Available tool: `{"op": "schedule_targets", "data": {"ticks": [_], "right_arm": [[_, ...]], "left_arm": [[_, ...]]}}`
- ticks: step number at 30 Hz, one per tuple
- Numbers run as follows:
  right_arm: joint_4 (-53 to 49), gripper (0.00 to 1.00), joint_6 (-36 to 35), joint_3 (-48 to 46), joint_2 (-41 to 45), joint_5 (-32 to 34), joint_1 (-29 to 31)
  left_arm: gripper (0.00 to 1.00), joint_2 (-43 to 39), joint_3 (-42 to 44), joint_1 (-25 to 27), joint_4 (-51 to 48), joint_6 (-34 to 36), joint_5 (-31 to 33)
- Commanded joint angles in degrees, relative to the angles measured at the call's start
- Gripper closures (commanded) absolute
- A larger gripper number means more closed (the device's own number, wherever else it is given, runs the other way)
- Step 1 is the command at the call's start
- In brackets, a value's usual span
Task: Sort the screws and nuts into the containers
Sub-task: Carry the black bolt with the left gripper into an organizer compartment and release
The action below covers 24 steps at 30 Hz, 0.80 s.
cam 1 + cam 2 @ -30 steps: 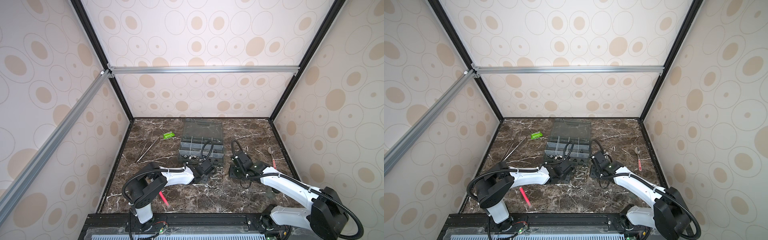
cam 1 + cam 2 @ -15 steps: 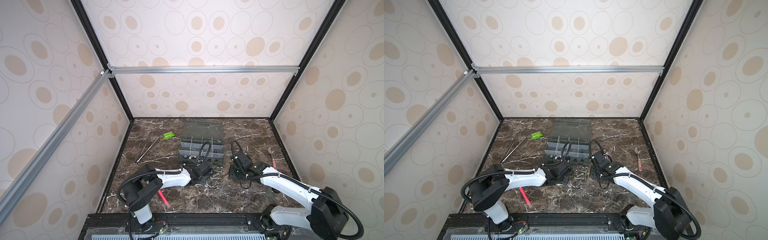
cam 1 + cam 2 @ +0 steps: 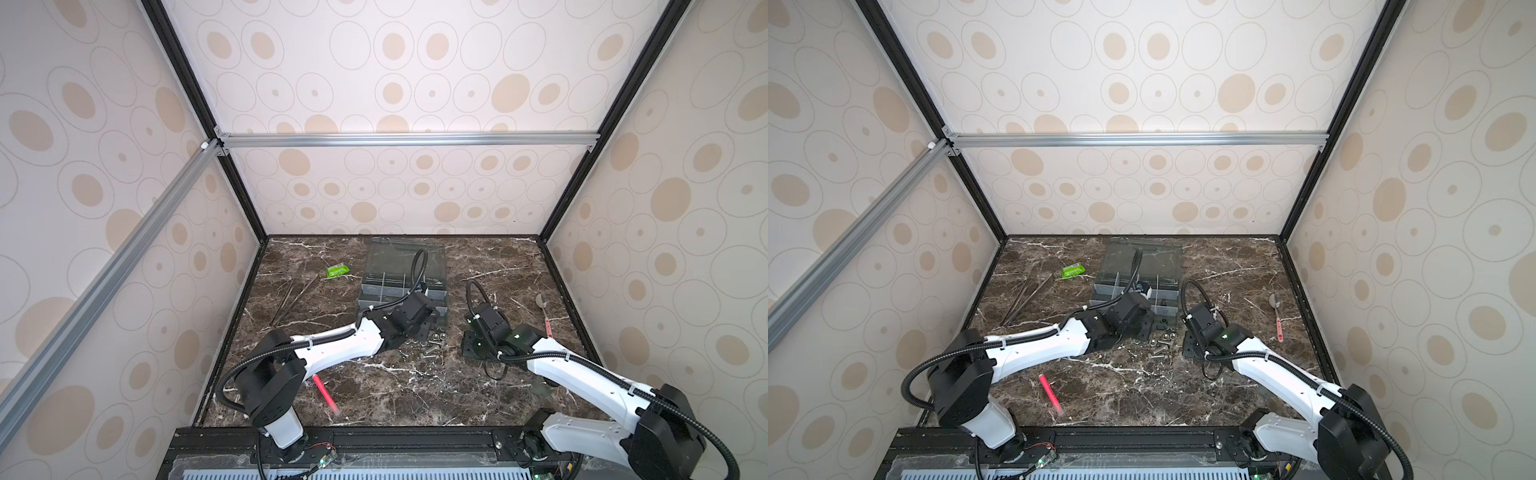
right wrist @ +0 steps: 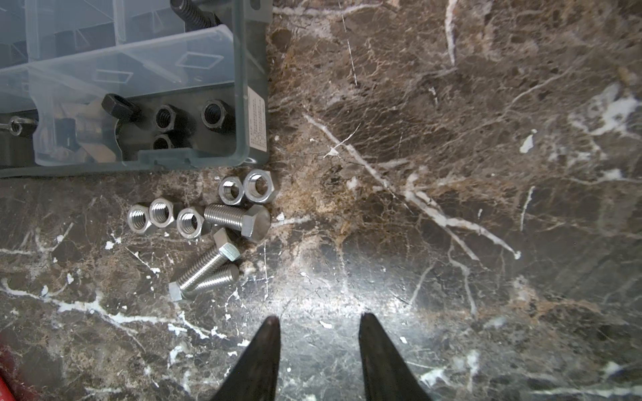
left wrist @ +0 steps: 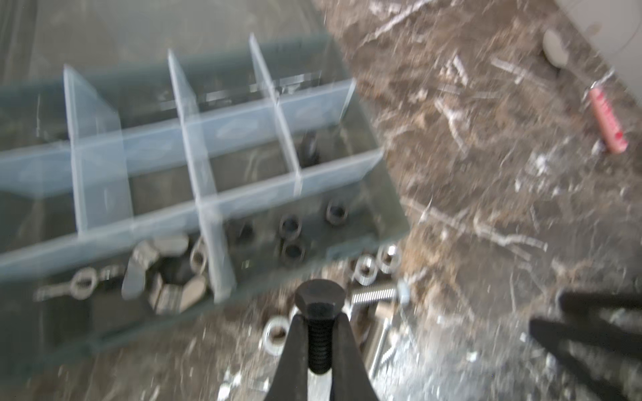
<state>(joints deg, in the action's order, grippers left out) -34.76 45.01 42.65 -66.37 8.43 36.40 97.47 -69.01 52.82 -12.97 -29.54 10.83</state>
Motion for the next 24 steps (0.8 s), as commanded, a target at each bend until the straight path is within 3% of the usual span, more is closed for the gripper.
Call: {"op": "schedule_targets", "data": {"ticks": [1, 9, 14, 24], "right_arm": [[-2.82, 0.59, 0.86, 0.58, 1.47, 1.74, 0.51], [-3.78, 0.59, 2.07, -0.65, 4.55, 2.76, 0.47], [-4.69, 0.59, 2.02, -0.77, 4.85, 3.37, 0.51], [-5.05, 0.59, 1.99, -0.56, 5.03, 4.10, 0.51]], "left_arm": [[0.92, 5.04, -6.91, -1.84, -0.54, 4.20, -0.31], [0.92, 14.67, -15.35, -5.58, 2.64, 5.45, -5.30], [0.92, 17.18, -16.17, -6.56, 6.81, 5.71, -7.63], [0.88, 21.70, -21.32, -6.85, 5.64, 6.42, -10.38]]}}
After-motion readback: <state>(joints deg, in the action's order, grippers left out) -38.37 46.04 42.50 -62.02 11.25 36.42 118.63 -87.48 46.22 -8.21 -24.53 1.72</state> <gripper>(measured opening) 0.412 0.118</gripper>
